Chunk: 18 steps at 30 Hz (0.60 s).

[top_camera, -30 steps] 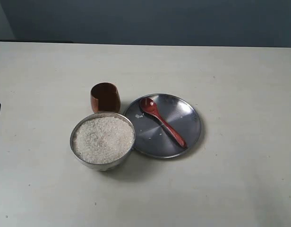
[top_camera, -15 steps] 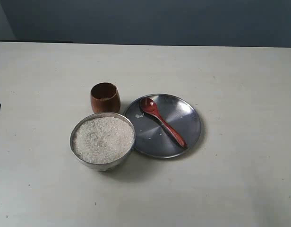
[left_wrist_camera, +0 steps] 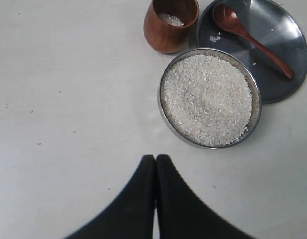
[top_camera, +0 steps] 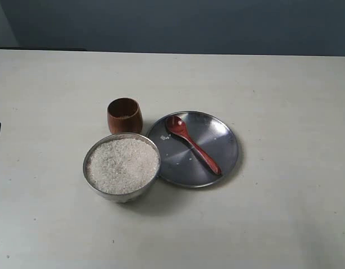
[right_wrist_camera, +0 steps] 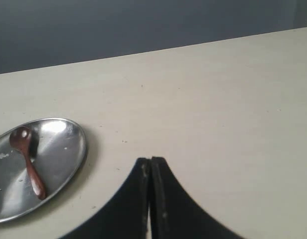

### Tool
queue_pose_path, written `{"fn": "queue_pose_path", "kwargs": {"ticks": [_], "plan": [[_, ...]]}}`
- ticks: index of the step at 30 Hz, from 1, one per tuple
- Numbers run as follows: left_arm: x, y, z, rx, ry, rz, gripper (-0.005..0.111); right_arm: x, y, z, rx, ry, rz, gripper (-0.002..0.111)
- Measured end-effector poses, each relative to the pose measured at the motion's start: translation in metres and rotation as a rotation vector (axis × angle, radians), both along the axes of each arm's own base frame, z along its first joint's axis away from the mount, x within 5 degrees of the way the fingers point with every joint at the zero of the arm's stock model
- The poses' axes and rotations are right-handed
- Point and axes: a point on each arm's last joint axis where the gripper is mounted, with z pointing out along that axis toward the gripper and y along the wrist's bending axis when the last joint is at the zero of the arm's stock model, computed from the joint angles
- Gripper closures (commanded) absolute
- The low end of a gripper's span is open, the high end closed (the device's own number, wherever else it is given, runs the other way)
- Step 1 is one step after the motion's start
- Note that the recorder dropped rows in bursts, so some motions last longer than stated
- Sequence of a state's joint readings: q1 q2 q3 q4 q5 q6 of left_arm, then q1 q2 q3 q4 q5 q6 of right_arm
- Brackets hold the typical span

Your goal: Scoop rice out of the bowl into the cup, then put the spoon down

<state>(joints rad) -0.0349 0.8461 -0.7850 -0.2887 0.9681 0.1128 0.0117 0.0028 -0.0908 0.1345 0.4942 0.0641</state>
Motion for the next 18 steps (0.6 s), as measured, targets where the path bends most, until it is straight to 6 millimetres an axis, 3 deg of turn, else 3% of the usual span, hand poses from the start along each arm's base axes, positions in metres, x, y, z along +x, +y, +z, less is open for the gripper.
{"fn": "queue_pose_path", "kwargs": {"ticks": [10,18], "plan": [[0.000,0.000,0.000,0.000,0.000,0.000,0.106,0.000,0.000,0.001,-0.007,-0.010,-0.001,0.108],[0.000,0.000,0.000,0.000,0.000,0.000,0.106,0.003,-0.008,0.012,-0.253,-0.148,-0.031,0.108]]}}
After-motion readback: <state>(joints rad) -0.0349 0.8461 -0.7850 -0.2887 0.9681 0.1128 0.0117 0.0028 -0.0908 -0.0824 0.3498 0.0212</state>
